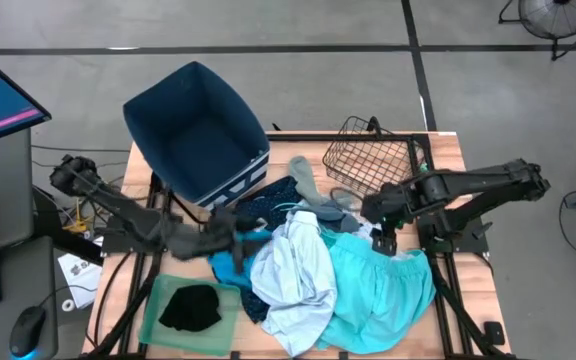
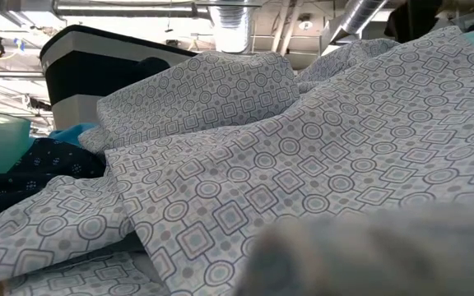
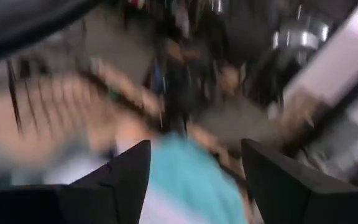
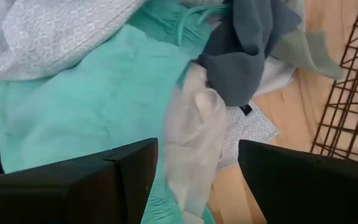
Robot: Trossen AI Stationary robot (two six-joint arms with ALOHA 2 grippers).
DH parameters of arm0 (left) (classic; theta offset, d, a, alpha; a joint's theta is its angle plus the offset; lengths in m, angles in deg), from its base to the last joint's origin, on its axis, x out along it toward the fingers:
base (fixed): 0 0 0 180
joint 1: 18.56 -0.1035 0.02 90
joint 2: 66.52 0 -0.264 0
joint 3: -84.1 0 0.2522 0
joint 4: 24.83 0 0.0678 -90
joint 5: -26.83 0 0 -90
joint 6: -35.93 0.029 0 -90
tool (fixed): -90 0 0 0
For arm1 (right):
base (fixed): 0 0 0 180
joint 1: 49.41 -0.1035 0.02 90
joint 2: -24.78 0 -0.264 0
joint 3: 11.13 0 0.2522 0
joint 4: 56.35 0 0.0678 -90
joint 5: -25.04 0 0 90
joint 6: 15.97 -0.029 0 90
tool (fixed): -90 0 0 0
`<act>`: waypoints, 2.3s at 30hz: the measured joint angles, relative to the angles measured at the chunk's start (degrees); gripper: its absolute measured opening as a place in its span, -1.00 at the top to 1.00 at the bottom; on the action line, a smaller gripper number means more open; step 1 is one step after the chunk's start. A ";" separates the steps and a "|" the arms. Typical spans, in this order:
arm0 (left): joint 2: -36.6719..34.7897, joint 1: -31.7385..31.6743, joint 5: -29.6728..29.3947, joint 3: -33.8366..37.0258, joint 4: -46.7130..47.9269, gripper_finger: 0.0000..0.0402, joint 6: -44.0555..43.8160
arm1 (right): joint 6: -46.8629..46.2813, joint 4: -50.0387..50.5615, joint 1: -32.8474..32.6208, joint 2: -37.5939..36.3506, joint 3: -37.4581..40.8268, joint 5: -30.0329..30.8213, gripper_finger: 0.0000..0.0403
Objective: Pick & Place Cloths
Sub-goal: Put the blue shorts into the black wire basket
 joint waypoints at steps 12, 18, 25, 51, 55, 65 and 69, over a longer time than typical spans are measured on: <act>4.16 -5.67 10.95 -15.02 -13.82 -0.28 42.82 | -3.33 0.32 -11.07 -3.71 0.11 3.03 -0.09; 7.74 -4.60 7.89 -20.94 -9.26 -0.27 48.24 | -2.88 0.23 -12.36 -6.16 0.11 5.41 -0.09; 7.89 -6.03 6.94 -21.70 9.46 -0.26 29.73 | 1.29 -7.60 -12.28 -9.35 5.88 12.25 -0.10; 8.37 -5.30 8.26 -21.66 15.35 -0.26 17.08 | 1.91 -22.79 -10.84 -6.62 18.49 6.18 -0.59; 8.37 -5.17 8.25 -21.66 15.33 -0.26 16.82 | 2.02 -24.38 -10.84 -6.62 20.55 6.00 -0.59; 8.94 -4.14 8.62 -21.66 15.37 -0.26 17.08 | 3.97 -24.34 -10.81 -6.62 21.50 2.76 -0.55; 9.41 -4.12 8.68 -21.67 15.56 -0.26 17.18 | 3.95 -24.35 -10.82 -6.62 21.50 2.91 -0.47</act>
